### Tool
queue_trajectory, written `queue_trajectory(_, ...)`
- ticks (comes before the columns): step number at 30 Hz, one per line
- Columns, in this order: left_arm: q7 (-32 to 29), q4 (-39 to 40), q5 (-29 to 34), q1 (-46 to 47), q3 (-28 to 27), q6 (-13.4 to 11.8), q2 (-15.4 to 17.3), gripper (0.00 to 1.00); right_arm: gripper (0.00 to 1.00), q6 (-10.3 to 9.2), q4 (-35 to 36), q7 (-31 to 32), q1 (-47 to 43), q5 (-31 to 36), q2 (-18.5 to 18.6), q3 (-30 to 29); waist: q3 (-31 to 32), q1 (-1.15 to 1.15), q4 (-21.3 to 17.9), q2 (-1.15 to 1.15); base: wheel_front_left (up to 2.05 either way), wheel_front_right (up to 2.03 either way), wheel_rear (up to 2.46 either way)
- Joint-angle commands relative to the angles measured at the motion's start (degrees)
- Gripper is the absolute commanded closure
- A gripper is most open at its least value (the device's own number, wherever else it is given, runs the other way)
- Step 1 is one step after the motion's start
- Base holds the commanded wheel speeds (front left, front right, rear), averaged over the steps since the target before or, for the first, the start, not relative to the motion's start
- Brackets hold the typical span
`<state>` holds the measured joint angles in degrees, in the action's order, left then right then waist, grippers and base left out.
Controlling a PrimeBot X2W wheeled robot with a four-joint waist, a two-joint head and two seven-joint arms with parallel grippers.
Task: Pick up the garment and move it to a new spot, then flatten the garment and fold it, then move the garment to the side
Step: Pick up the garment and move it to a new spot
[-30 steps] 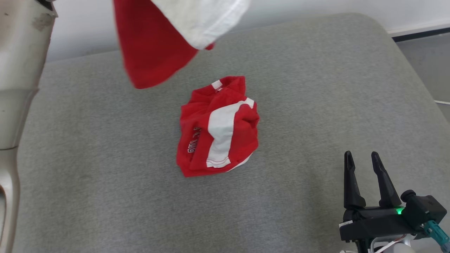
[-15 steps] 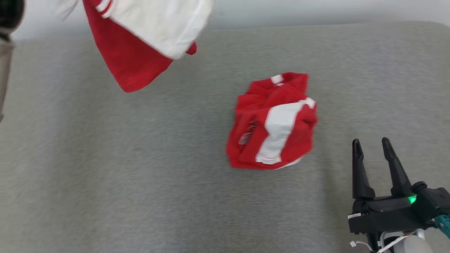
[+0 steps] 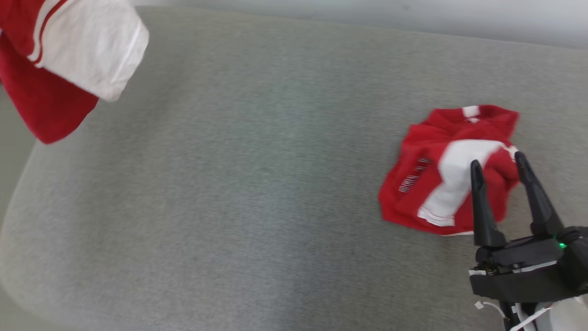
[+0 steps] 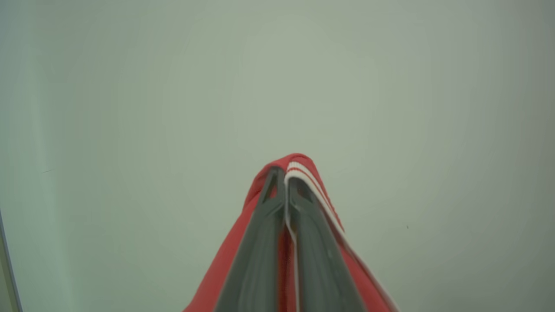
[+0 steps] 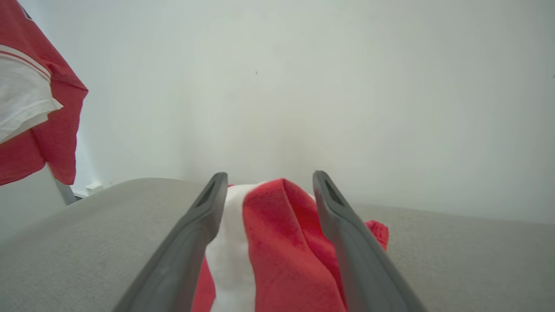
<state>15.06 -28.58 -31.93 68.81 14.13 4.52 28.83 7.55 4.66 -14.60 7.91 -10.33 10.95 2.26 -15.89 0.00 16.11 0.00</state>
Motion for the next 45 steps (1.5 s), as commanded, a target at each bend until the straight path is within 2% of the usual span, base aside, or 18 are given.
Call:
queue_trajectory(1,0.2,0.7,0.1,-1.2,-1.0,-0.4,-0.2,1.0,0.0,-0.12,1.3,0.5,-0.3,0.4,0.7,-0.2,-1.4,0.0,4.2,0.0,0.0,0.0,0.0)
queue_trajectory(7,0.1,2.0,1.1,-4.4,-2.8,-1.0,-0.8,1.0,0.0,-0.12,5.1,2.5,-0.7,0.8,1.7,-0.2,-2.3,0.0,4.8,0.0,0.0,0.0,0.0)
queue_trajectory(12,0.1,-0.2,1.5,-6.1,-4.8,-0.6,0.1,1.0,0.0,-0.12,7.1,3.9,-1.0,0.8,2.5,0.1,-3.3,0.0,3.0,0.0,0.0,0.0,0.0)
queue_trajectory(18,0.1,-3.4,2.0,-8.4,-8.7,0.0,-0.3,1.0,0.0,-0.12,9.3,5.4,-1.4,1.0,3.3,-0.7,-5.0,0.0,0.4,0.0,0.0,0.0,0.0)
queue_trajectory(32,0.1,-19.2,4.5,-16.6,-14.5,2.1,-6.6,1.0,0.0,-0.12,15.8,8.8,-0.7,2.2,4.7,-0.9,-9.6,0.0,-4.1,0.0,0.0,0.0,0.0)
queue_trajectory(37,0.1,-24.5,5.8,-17.7,-14.8,2.4,-8.2,1.0,0.0,-0.13,16.9,9.3,-0.4,2.4,4.5,-0.7,-9.9,0.0,-4.9,0.0,0.0,0.0,0.0)
queue_trajectory(38,0.1,-25.0,6.2,-17.5,-14.9,2.5,-8.1,0.27,0.0,-0.13,17.0,9.4,-0.4,2.5,4.4,-0.7,-9.9,0.0,-5.0,0.0,0.0,0.0,0.0)
queue_trajectory(39,0.1,-25.3,6.5,-17.4,-15.0,2.5,-8.1,0.0,0.0,-0.13,17.1,9.4,-0.4,2.5,4.3,-0.7,-9.8,0.0,-5.0,0.0,0.0,0.0,0.0)
queue_trajectory(45,0.1,-24.6,9.0,-16.2,-15.1,2.8,-7.2,0.0,0.0,-0.13,16.1,8.7,-0.1,2.4,3.3,-0.2,-8.5,0.0,-4.3,0.0,0.0,0.0,0.0)
